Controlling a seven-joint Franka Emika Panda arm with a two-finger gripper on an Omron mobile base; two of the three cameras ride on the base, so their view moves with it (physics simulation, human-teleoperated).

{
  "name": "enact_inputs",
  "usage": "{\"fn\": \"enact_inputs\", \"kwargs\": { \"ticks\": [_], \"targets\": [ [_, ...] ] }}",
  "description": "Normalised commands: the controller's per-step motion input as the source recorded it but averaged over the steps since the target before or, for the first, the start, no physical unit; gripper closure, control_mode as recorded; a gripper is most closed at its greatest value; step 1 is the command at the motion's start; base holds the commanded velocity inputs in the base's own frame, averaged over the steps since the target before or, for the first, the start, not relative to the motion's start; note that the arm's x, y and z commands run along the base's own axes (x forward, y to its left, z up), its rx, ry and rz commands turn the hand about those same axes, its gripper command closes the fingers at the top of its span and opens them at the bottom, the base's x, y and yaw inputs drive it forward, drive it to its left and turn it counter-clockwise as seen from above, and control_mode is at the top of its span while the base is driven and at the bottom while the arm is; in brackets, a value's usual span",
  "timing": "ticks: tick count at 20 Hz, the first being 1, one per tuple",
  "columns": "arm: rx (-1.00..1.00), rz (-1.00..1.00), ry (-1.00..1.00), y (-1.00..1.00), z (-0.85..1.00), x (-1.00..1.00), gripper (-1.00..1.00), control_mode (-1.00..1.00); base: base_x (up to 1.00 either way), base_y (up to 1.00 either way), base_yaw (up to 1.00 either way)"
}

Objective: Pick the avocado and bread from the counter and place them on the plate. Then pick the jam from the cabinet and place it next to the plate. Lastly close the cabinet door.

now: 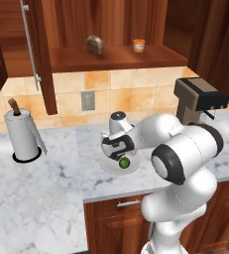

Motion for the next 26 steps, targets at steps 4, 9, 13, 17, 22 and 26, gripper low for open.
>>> {"fn": "enact_inputs", "kwargs": {
  "ticks": [4, 9, 13, 17, 22, 26],
  "targets": [
    [0.0, -0.07, 0.05, -0.04, -0.2, 0.07, 1.0, -1.0, 0.0, 0.0, 0.0],
    [0.0, -0.07, 0.05, 0.0, -0.2, 0.06, 1.0, -1.0, 0.0, 0.0, 0.0],
    [0.0, -0.07, 0.04, 0.0, -0.15, 0.01, 1.0, -1.0, 0.0, 0.0, 0.0],
    [0.0, -0.05, 0.0, -0.04, -0.02, 0.0, -1.0, -1.0, 0.0, 0.0, 0.0],
    [0.02, -0.02, 0.0, -0.2, 0.0, -0.06, -1.0, -1.0, 0.0, 0.0, 0.0],
    [0.05, -0.01, 0.0, -0.13, 0.07, -0.03, -1.0, -1.0, 0.0, 0.0, 0.0]
  ]
}}
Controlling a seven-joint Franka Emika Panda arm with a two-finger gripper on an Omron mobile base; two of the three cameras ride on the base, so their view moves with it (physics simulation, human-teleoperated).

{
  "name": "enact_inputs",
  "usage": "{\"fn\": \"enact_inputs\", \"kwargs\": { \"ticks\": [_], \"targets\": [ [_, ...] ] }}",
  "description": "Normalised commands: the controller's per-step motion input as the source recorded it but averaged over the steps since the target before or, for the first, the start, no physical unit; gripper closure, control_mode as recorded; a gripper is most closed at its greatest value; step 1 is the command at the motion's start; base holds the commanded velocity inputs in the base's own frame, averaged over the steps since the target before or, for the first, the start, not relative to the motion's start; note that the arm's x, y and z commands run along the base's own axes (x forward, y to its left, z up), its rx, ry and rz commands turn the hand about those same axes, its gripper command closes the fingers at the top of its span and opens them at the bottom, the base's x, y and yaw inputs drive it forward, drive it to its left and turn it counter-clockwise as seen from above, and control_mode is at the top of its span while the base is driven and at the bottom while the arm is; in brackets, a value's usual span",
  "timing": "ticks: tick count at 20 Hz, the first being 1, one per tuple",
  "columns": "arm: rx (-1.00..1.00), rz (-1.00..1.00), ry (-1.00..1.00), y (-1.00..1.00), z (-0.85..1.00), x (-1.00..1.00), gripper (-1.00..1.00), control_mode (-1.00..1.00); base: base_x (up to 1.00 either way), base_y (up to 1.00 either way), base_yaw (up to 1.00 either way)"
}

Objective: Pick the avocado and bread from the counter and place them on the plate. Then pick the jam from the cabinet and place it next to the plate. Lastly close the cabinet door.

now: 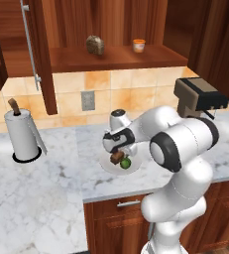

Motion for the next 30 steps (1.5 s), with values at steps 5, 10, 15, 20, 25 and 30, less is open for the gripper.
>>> {"fn": "enact_inputs", "kwargs": {
  "ticks": [5, 10, 15, 20, 25, 30],
  "targets": [
    [0.03, 0.0, -0.02, -0.05, 0.26, -0.08, -1.0, -1.0, 0.0, 0.0, 0.0],
    [0.01, 0.0, -0.07, 0.0, 0.41, -0.13, -1.0, -1.0, 0.0, 0.0, 0.0],
    [0.01, 0.01, 0.08, 0.0, 0.16, -0.04, -1.0, -1.0, 0.0, 0.0, 0.0],
    [0.0, -0.03, -0.03, -0.06, 0.25, -0.09, -1.0, -1.0, 0.0, 0.0, 0.0],
    [-0.03, -0.04, -0.03, -0.08, 0.35, -0.19, -1.0, -1.0, 0.0, 0.0, 0.0],
    [-0.08, 0.0, 0.0, -0.13, 0.4, -0.39, -1.0, -1.0, 0.0, 0.0, 0.0]
  ]
}}
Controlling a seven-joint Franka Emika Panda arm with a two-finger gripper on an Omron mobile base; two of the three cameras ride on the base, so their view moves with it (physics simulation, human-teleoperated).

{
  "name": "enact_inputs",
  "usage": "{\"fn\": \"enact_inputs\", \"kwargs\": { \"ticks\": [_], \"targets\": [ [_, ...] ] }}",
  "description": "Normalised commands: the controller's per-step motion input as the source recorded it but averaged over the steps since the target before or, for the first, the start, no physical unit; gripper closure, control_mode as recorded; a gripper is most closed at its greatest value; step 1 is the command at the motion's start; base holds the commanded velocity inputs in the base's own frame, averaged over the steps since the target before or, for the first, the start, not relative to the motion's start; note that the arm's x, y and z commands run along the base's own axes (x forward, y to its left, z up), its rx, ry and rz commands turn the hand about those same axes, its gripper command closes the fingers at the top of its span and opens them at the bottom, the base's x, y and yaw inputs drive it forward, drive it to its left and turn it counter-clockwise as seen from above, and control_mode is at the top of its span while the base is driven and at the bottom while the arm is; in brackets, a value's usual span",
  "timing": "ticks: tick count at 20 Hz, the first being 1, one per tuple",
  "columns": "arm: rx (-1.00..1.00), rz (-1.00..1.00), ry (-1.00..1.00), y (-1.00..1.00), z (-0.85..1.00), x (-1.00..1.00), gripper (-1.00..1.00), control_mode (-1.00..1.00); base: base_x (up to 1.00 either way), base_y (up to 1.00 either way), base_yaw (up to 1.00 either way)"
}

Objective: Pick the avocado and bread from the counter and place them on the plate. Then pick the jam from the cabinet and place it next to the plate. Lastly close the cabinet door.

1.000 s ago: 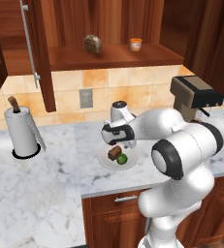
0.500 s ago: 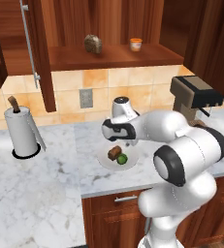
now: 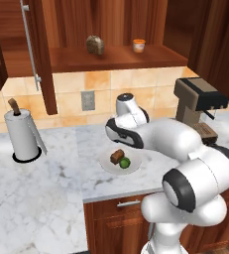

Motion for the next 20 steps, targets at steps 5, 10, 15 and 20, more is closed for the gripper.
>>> {"fn": "enact_inputs", "kwargs": {
  "ticks": [5, 10, 15, 20],
  "targets": [
    [-0.09, 0.0, 0.0, -0.07, 0.5, -0.31, -1.0, -1.0, 0.0, 0.0, 0.0],
    [-0.03, 0.02, 0.0, -0.06, 0.55, -0.16, -1.0, -1.0, 0.0, 0.0, 0.0],
    [-0.04, 0.08, 0.01, -0.05, 0.6, -0.1, -1.0, -1.0, 0.0, 0.0, 0.0],
    [-0.07, 0.08, 0.07, -0.04, 0.53, -0.09, -1.0, -1.0, 0.0, 0.0, 0.0]
  ]
}}
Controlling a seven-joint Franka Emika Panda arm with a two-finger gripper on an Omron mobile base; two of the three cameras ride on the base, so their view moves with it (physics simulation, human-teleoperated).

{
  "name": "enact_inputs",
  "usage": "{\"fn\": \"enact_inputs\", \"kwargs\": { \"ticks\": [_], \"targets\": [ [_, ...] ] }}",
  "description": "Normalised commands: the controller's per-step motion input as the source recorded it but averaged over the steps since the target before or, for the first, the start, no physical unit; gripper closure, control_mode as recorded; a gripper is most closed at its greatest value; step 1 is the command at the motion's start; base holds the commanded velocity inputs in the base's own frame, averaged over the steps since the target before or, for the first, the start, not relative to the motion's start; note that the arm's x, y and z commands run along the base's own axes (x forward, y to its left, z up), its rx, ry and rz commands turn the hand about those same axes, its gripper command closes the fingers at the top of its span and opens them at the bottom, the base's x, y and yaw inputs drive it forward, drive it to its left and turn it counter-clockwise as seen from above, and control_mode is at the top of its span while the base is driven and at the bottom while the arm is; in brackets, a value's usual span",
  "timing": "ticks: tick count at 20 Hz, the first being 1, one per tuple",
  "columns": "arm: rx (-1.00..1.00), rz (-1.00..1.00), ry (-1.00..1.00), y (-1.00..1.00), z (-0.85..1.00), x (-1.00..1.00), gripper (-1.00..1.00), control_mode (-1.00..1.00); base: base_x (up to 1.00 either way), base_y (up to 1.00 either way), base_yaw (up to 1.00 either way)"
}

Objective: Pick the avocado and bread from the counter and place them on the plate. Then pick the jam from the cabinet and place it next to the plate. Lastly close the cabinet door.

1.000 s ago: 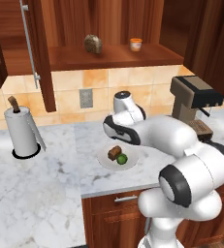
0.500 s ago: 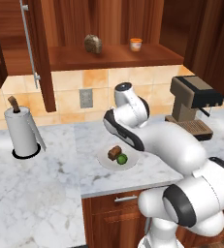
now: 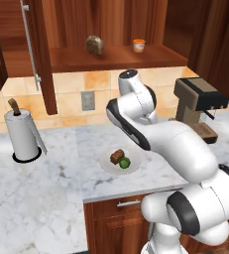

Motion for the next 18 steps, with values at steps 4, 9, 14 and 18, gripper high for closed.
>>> {"fn": "enact_inputs", "kwargs": {
  "ticks": [4, 9, 14, 18],
  "targets": [
    [-0.04, 0.09, 0.01, -0.09, 0.54, -0.09, -1.0, -1.0, 0.0, 0.0, 0.0],
    [-0.01, 0.14, 0.0, -0.06, 0.49, -0.02, -1.0, -1.0, 0.0, 0.0, 0.0],
    [-0.01, 0.18, -0.01, 0.0, 0.49, 0.0, -1.0, -1.0, 0.0, 0.0, 0.0],
    [-0.03, 0.17, 0.0, -0.01, 0.49, -0.02, -1.0, -1.0, 0.0, 0.0, 0.0]
  ]
}}
